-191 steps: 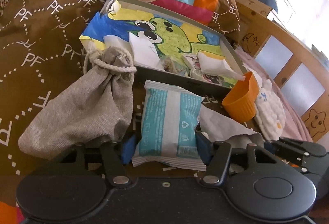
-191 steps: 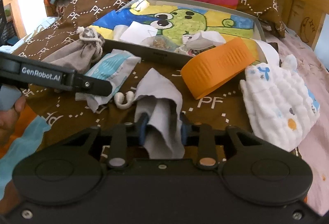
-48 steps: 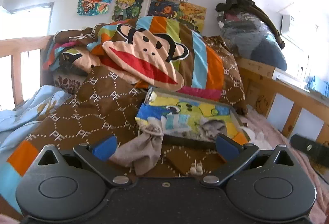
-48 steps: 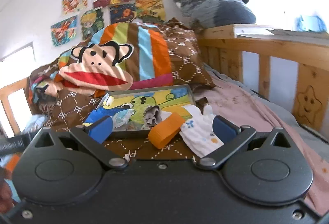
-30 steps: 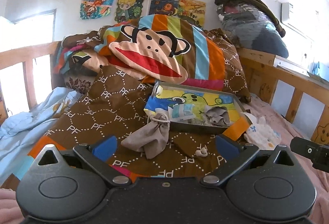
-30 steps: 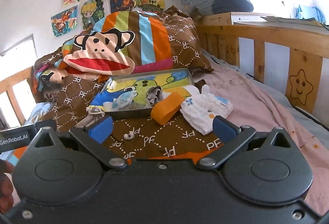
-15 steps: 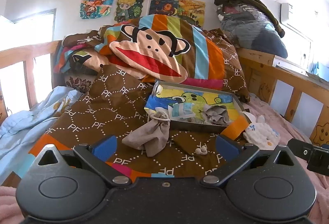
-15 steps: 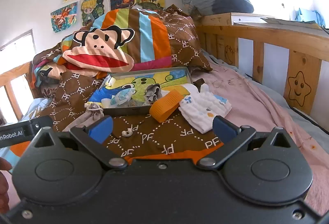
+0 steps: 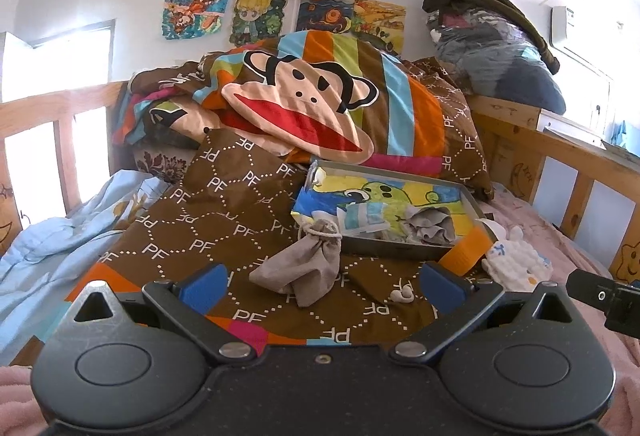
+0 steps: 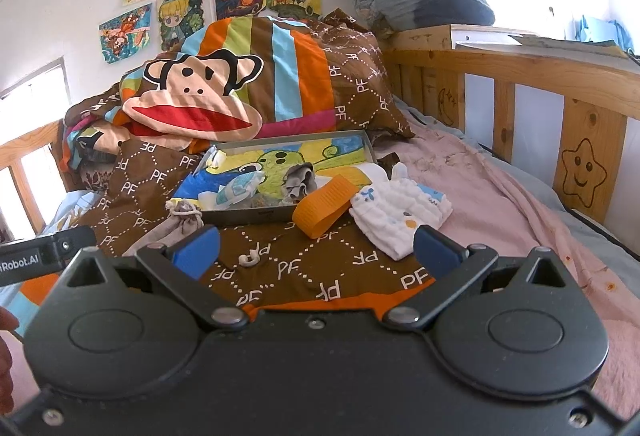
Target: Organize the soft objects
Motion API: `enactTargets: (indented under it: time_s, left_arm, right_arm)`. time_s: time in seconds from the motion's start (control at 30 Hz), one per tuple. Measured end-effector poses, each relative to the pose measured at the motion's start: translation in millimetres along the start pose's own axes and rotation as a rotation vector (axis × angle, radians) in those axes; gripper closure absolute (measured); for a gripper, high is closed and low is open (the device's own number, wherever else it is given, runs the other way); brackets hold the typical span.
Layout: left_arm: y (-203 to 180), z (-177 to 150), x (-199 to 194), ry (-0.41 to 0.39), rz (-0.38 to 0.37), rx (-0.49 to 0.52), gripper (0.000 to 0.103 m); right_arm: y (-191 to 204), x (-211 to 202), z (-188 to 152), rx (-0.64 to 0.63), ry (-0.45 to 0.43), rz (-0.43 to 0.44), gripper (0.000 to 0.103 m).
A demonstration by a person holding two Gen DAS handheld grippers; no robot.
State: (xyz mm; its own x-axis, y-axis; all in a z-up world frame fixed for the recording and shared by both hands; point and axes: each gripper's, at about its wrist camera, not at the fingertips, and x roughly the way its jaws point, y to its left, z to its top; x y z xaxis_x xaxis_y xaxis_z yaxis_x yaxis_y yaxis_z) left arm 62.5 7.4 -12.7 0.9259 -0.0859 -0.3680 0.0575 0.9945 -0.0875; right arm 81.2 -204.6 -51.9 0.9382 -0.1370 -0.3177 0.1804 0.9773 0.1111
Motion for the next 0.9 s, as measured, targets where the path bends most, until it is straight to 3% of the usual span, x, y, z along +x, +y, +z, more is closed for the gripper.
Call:
enactTargets:
  time_s: [0.9]
  left_arm:
    - [7.7, 1.6, 0.9, 0.013, 0.008, 0.003, 0.001]
  right_arm:
    - [-0.2, 7.7, 2.0, -0.035, 0.020, 0.017, 0.000]
